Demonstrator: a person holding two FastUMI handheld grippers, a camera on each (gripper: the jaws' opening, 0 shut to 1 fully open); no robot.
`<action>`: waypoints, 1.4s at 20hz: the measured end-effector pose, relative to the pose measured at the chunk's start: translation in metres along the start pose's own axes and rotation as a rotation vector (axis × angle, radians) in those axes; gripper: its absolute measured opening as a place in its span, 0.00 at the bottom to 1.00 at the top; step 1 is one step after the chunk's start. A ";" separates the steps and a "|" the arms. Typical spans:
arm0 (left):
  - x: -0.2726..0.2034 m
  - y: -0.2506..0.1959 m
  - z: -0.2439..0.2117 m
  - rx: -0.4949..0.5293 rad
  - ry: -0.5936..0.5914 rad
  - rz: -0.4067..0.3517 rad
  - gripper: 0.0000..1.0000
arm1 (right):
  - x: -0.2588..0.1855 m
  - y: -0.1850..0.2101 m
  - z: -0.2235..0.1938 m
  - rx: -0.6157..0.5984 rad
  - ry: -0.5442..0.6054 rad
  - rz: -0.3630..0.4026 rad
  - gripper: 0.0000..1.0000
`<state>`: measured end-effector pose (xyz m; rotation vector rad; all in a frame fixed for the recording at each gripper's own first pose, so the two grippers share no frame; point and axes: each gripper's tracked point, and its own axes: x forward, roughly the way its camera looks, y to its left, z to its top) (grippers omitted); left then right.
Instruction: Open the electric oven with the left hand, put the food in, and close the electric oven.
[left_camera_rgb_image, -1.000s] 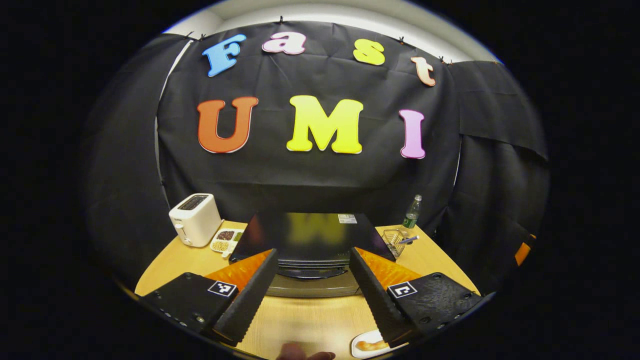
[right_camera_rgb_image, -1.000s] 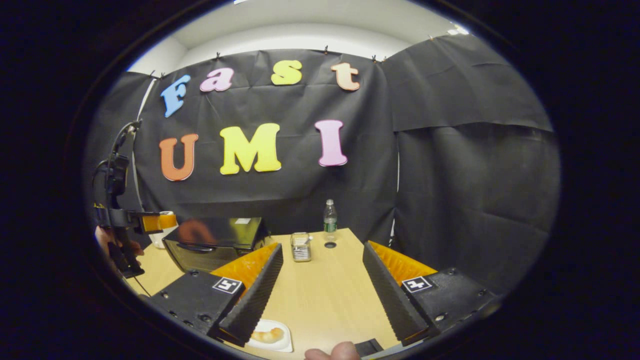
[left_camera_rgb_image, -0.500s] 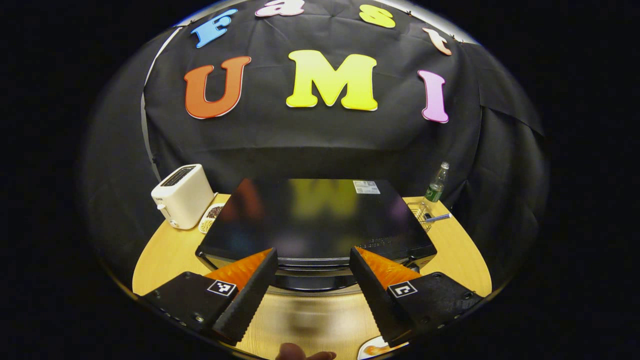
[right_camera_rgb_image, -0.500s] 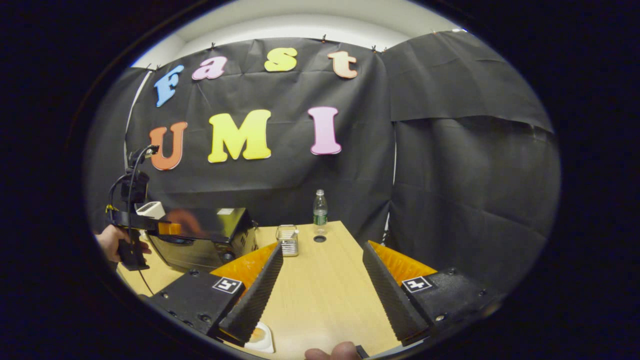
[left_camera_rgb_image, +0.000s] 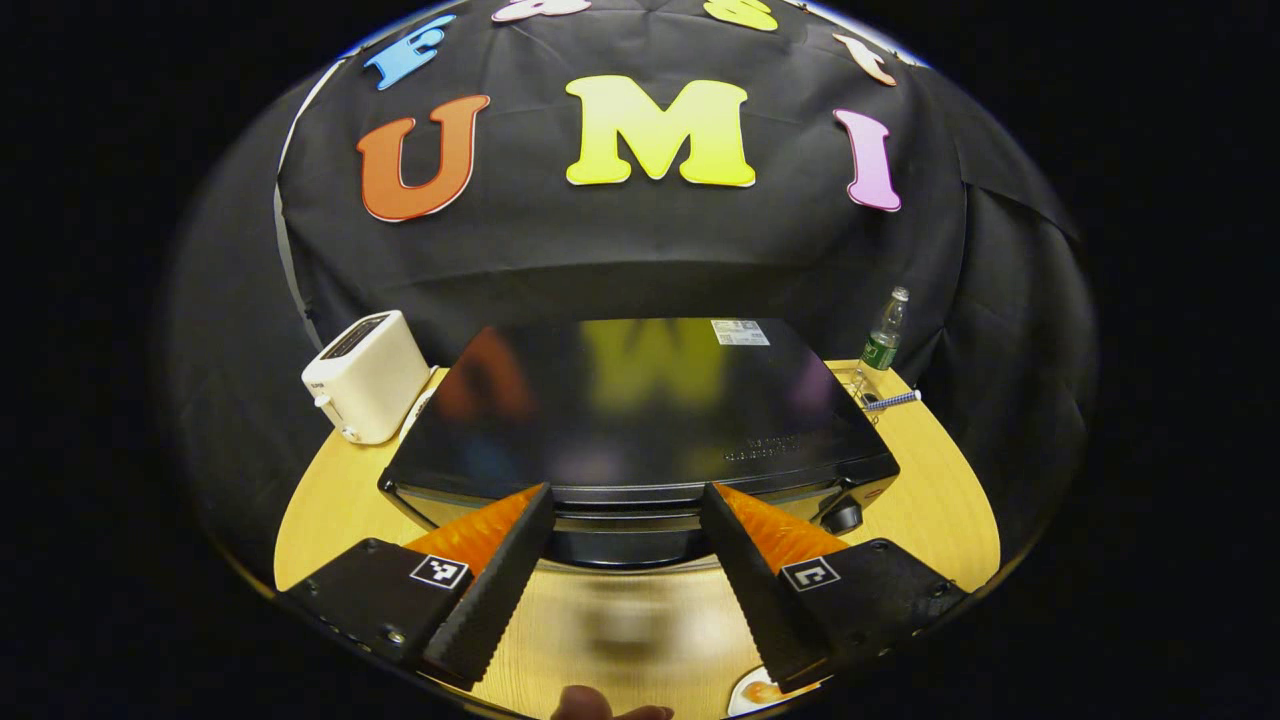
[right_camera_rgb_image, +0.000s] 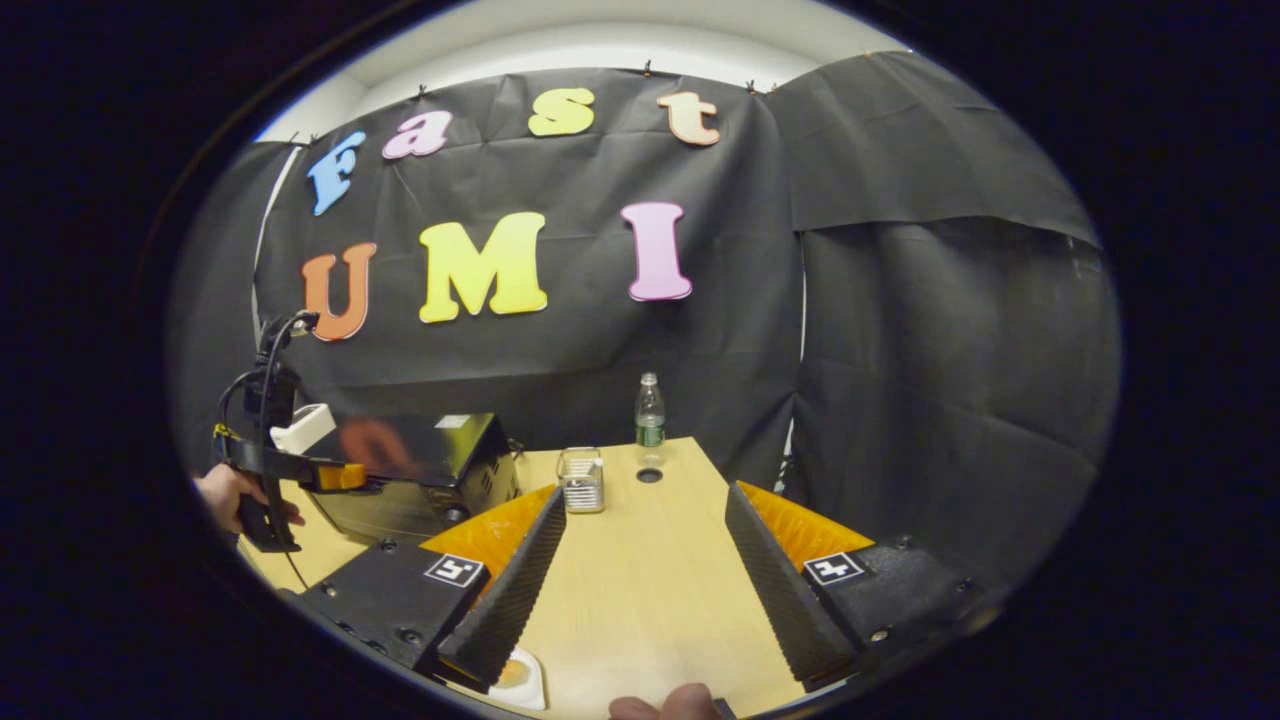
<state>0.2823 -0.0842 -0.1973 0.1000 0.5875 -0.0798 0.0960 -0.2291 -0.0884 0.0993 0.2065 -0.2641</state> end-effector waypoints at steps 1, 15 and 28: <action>-0.003 0.000 -0.003 0.003 0.008 0.000 0.98 | -0.003 0.002 0.001 -0.002 -0.007 0.001 0.99; -0.070 0.001 -0.146 -0.116 0.219 -0.042 0.94 | -0.077 0.049 -0.010 -0.065 -0.005 0.020 0.99; -0.050 0.000 -0.205 -0.171 0.329 -0.097 0.93 | -0.113 0.051 -0.039 -0.100 0.064 -0.031 0.99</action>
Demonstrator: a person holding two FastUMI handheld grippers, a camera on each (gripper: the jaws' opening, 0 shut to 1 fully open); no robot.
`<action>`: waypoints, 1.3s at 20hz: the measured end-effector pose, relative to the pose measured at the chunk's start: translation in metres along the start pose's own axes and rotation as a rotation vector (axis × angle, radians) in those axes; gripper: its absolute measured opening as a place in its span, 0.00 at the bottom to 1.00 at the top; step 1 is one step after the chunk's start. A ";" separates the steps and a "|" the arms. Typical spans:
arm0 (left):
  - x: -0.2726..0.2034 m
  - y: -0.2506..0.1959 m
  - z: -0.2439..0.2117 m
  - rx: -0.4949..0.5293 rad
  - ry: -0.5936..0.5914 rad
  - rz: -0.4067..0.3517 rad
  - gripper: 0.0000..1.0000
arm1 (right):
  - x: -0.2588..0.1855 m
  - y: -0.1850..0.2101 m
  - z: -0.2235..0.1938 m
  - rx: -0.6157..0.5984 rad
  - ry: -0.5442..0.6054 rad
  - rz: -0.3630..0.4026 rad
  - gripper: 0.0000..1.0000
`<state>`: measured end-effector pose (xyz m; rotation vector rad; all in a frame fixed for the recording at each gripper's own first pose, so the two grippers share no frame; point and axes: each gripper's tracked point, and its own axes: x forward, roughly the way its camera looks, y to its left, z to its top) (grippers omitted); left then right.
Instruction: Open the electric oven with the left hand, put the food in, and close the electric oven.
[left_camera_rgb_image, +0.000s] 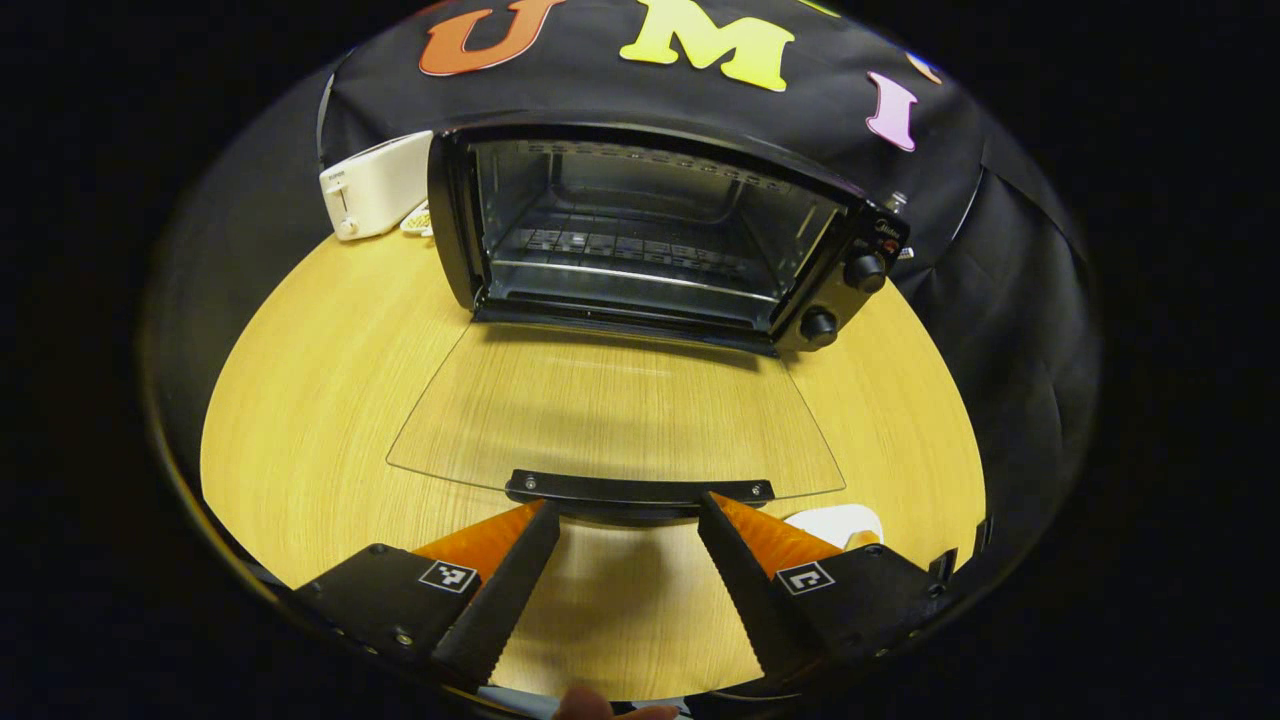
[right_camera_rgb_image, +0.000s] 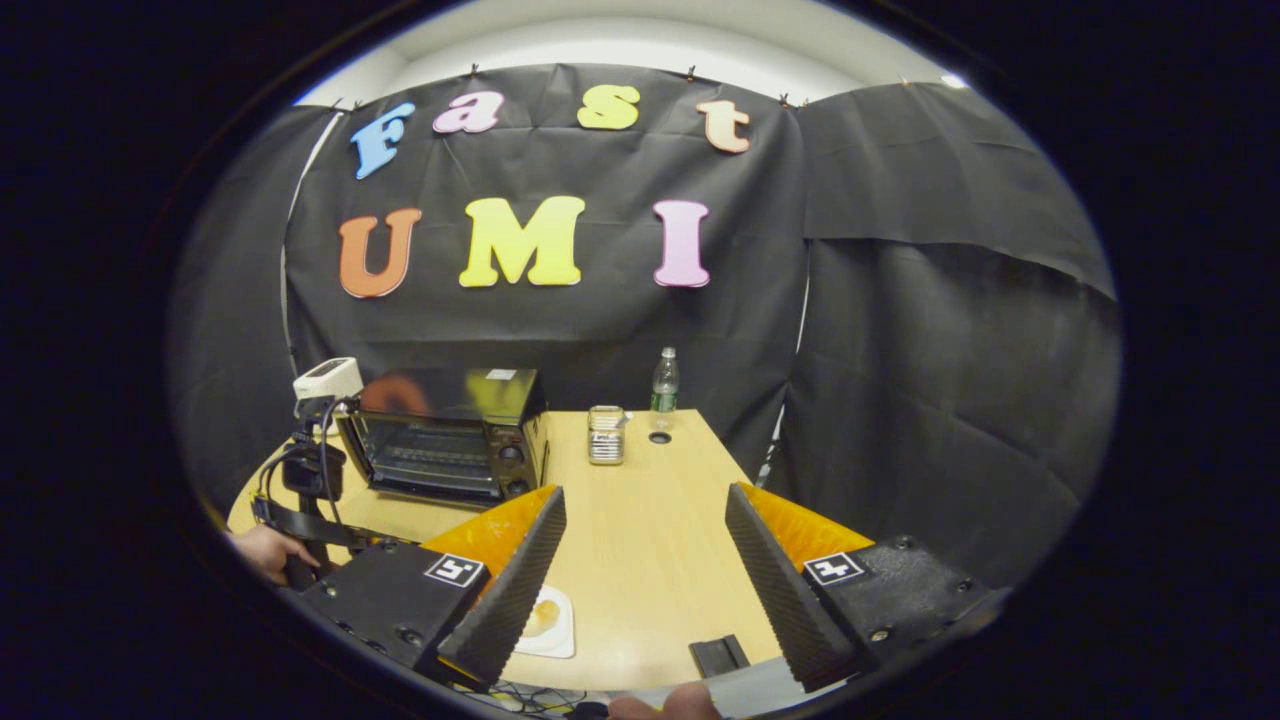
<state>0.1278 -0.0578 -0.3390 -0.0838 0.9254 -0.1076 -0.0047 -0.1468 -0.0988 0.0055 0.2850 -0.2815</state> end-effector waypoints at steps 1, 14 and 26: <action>0.003 0.000 -0.004 0.000 0.010 -0.002 0.93 | -0.001 0.002 -0.002 -0.007 0.005 0.000 0.99; -0.019 -0.003 0.016 0.041 -0.089 -0.017 0.93 | -0.009 0.022 -0.029 0.036 0.090 0.037 0.99; -0.021 -0.002 0.020 0.058 -0.105 -0.029 0.94 | 0.001 0.042 -0.049 0.074 0.148 0.087 0.99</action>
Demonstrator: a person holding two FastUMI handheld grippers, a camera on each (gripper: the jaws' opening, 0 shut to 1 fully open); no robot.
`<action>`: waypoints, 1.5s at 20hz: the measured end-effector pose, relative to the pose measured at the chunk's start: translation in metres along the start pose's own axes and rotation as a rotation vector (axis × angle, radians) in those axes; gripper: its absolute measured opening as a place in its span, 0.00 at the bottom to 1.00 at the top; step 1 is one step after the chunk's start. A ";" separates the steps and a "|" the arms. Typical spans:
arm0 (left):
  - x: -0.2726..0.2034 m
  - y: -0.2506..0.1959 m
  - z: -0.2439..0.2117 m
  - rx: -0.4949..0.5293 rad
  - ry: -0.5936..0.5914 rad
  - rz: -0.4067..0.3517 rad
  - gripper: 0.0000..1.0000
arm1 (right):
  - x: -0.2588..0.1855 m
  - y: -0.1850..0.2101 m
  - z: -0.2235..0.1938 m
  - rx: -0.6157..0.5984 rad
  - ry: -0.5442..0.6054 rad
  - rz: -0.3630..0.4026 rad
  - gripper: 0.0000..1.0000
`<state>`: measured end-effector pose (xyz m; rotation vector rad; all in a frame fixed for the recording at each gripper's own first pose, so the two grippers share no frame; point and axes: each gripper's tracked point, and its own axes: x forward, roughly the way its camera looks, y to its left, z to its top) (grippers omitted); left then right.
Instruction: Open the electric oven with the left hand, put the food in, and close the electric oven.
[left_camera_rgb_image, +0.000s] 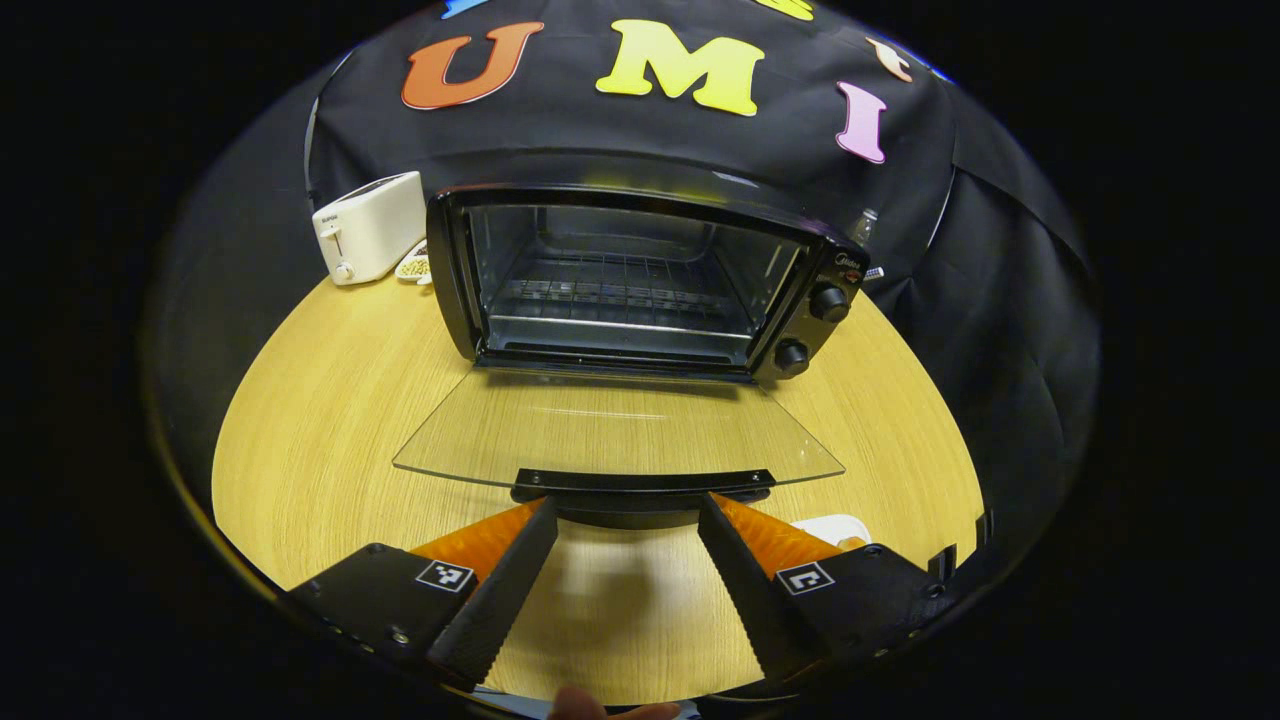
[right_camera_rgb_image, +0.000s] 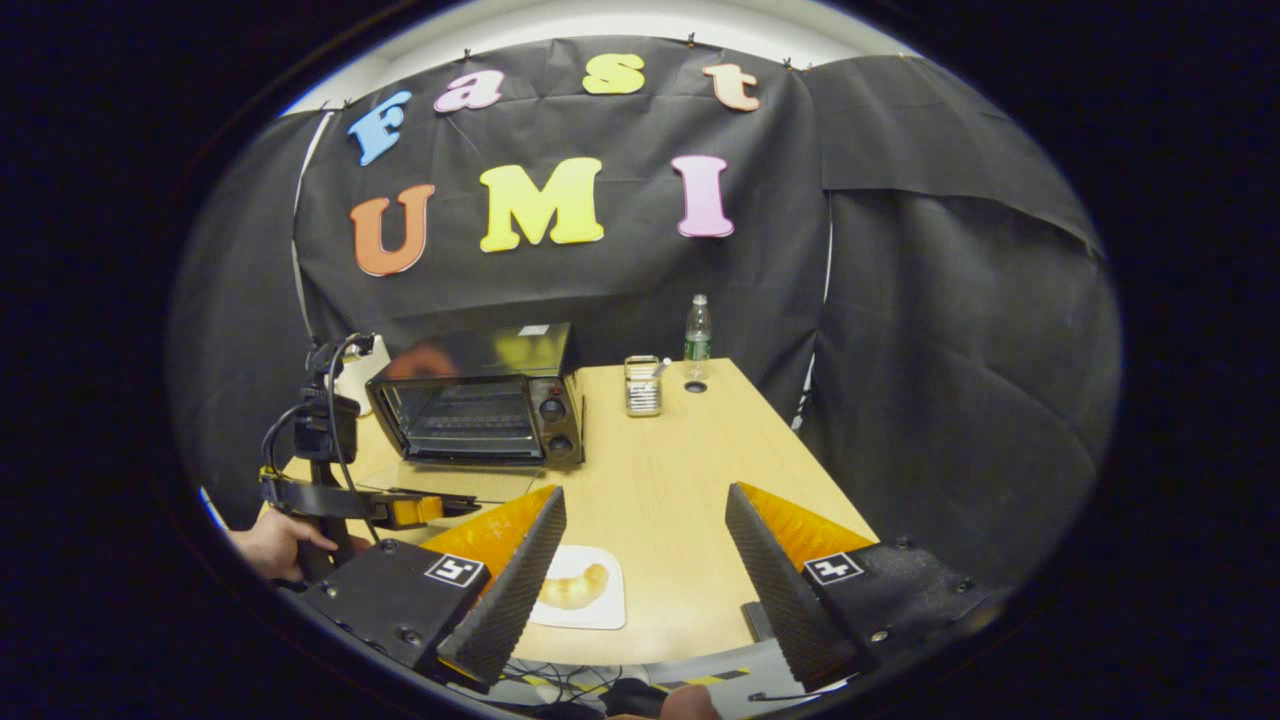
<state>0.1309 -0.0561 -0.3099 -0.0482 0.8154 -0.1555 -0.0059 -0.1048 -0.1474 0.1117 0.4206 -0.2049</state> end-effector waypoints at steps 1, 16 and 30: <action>0.003 0.001 -0.005 -0.014 0.013 -0.002 0.94 | 0.005 0.003 -0.008 0.011 0.019 0.010 0.99; 0.033 0.009 -0.042 -0.118 0.185 0.003 0.96 | 0.051 0.041 -0.086 0.130 0.275 0.083 0.98; -0.007 0.008 -0.001 -0.043 0.036 -0.006 0.94 | 0.086 0.056 -0.139 0.305 0.424 0.094 0.96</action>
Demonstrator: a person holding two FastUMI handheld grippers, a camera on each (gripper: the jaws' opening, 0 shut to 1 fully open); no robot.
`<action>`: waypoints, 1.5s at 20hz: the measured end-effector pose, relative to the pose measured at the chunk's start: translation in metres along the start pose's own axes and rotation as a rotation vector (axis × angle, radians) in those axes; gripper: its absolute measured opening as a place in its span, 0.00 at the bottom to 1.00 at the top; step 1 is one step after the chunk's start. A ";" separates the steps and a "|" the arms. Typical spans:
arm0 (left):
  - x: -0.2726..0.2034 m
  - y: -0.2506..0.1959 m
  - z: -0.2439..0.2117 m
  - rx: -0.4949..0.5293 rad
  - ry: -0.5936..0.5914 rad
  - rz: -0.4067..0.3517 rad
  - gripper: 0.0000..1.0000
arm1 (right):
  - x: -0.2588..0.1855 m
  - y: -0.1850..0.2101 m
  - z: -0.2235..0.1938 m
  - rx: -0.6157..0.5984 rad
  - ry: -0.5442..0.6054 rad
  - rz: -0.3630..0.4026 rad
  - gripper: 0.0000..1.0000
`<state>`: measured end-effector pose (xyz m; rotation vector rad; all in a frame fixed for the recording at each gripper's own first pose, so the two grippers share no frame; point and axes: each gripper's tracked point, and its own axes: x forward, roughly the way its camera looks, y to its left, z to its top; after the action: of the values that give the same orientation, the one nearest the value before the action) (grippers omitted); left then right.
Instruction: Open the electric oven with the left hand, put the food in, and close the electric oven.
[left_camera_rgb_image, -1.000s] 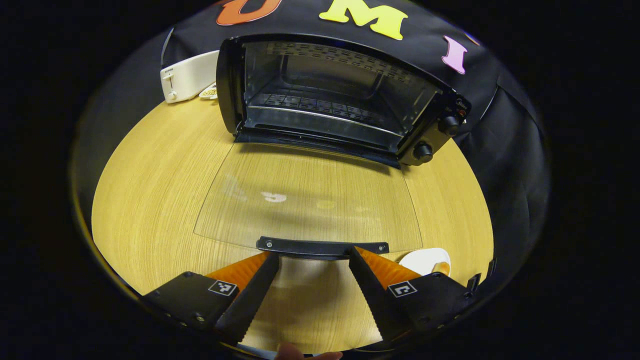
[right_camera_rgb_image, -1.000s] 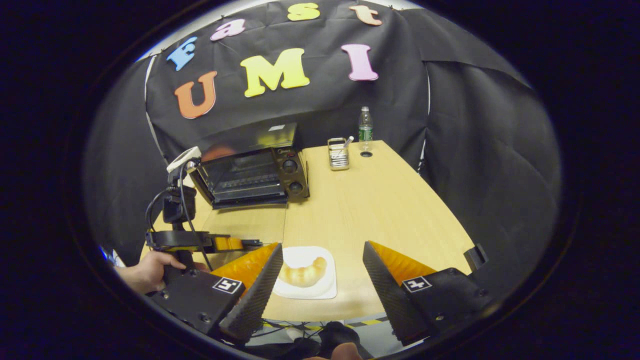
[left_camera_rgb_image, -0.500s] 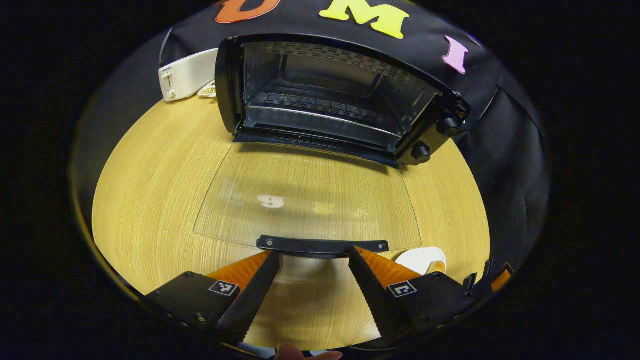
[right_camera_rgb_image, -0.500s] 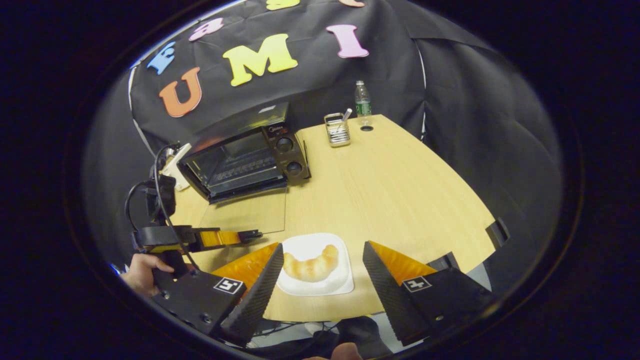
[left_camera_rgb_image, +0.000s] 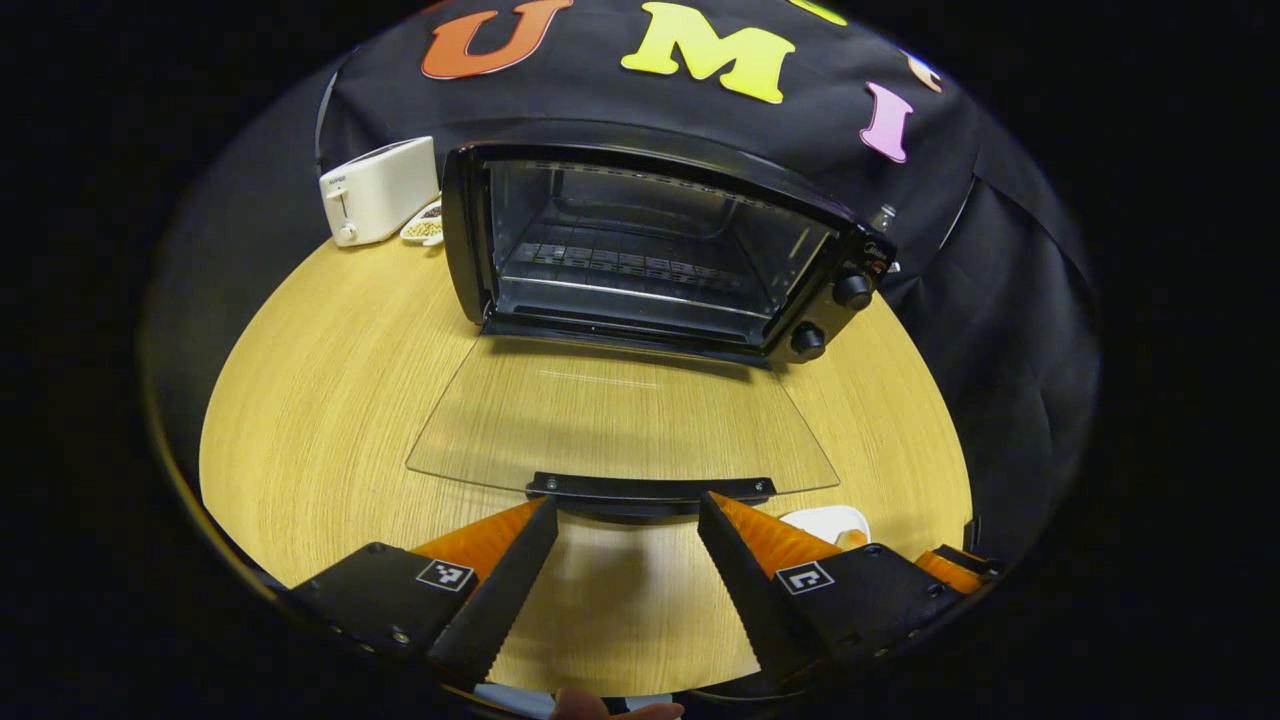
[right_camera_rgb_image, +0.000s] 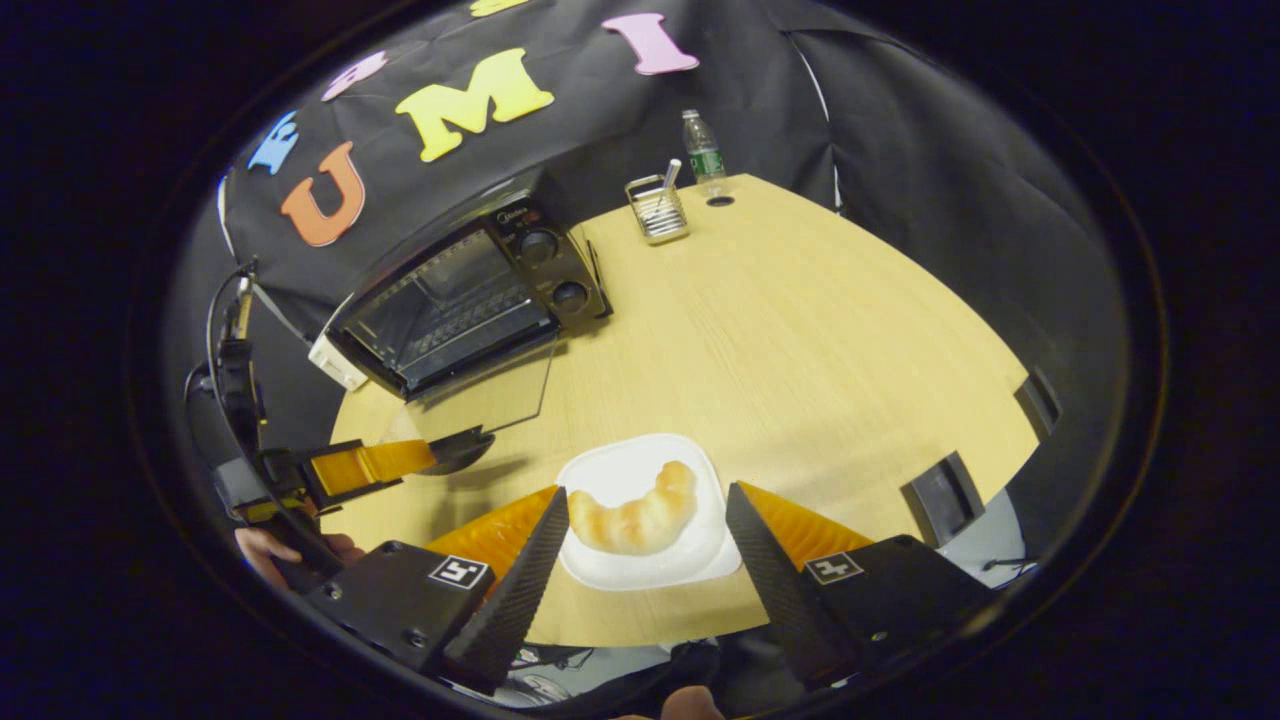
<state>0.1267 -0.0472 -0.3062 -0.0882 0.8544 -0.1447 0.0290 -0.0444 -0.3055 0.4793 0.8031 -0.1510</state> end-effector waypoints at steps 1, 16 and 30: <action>-0.004 0.000 0.006 0.010 -0.017 0.000 0.94 | 0.005 -0.002 -0.003 0.011 0.010 0.000 0.96; -0.074 0.007 0.073 0.021 -0.235 0.007 0.94 | 0.052 0.006 -0.036 0.101 0.150 -0.005 0.74; -0.147 0.042 0.083 -0.013 -0.384 0.089 0.95 | 0.040 0.021 -0.045 0.389 0.217 0.083 0.19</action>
<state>0.0982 0.0195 -0.1480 -0.0861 0.4747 -0.0360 0.0336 -0.0034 -0.3535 0.9065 0.9686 -0.1808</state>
